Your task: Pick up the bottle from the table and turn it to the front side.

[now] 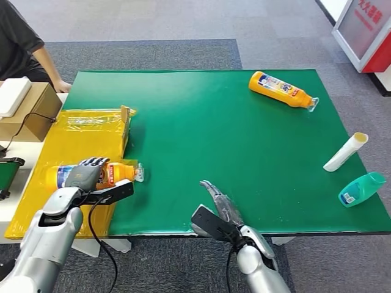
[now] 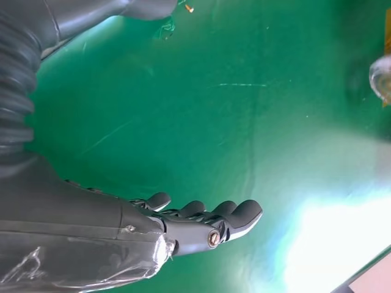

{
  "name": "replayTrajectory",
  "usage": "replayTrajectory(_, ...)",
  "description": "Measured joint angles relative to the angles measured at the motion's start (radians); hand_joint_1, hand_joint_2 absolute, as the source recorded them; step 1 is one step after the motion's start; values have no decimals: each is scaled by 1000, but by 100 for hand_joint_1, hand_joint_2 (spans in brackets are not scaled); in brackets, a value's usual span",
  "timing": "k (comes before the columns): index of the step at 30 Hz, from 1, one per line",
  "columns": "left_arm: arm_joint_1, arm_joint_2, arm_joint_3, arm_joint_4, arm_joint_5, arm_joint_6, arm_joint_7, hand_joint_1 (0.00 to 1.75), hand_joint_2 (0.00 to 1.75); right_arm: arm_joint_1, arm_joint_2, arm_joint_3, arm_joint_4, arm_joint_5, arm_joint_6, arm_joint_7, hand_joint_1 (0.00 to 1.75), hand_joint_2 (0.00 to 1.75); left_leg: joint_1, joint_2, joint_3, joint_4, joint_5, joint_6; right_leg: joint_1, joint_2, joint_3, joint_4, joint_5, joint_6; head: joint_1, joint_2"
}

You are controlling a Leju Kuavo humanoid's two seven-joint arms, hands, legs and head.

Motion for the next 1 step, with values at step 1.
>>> replayTrajectory(1, -1, -1, 3, 6, 2, 0, -2, 0, 175, -1, 0, 0, 2, -1, 0, 0, 0, 175, 0, 0, 0, 0, 0, 0, 0, 0, 0, 0, 0, 0, 0, 0)
